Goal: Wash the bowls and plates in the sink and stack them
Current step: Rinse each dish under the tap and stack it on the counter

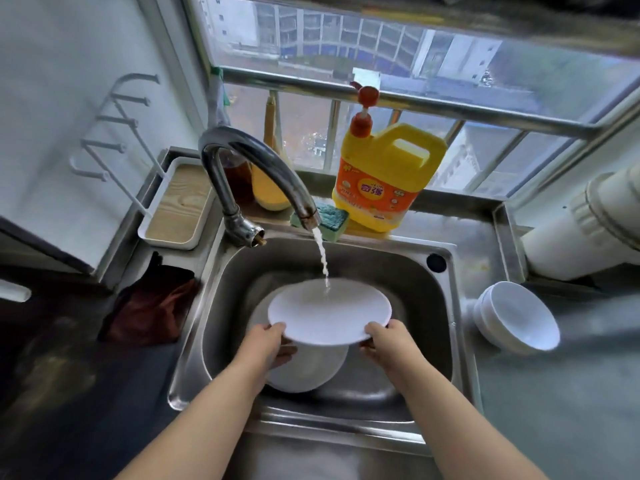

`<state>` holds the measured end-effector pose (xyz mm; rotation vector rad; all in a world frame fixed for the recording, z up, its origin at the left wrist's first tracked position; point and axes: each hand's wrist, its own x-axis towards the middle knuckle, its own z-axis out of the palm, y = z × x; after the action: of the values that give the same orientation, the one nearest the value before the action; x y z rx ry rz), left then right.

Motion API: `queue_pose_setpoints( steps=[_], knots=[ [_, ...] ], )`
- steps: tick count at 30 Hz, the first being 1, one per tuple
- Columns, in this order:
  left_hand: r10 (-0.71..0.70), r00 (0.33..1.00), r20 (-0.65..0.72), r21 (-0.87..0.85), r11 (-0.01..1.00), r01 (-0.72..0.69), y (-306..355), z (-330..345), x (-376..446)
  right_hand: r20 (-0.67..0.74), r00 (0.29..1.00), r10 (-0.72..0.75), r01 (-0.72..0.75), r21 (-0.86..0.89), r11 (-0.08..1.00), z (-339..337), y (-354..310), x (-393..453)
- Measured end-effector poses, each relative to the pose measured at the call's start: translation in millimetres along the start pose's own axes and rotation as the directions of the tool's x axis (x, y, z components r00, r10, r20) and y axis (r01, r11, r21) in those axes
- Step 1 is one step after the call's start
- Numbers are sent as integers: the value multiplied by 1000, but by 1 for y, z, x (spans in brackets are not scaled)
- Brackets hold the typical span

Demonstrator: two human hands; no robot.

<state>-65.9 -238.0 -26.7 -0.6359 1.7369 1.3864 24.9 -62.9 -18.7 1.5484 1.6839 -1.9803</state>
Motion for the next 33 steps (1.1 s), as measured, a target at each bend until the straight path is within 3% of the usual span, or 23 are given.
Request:
queue_pose_setpoints(
  steps=[5,12,17,21,25,33],
  knots=[
    [-60,994,89,-160,984,73,10,9,-2,-63,997,-37,41,62,997,3,-4,-18],
    [-66,990,122,-166,982,86,15,26,-11,-137,985,-108,108,-7,994,-7,5,-32],
    [-71,991,116,-99,992,82,14,26,-4,-127,990,-62,73,89,993,-11,10,-32],
    [-18,994,109,-87,996,28,13,21,-1,-83,996,23,-11,145,989,-12,18,-26],
    [131,987,93,-69,990,-125,11,12,-6,-79,987,142,-130,142,981,-13,28,-13],
    [245,970,16,-34,969,-244,8,-7,-8,19,976,216,-216,201,956,-3,27,5]
  ],
)
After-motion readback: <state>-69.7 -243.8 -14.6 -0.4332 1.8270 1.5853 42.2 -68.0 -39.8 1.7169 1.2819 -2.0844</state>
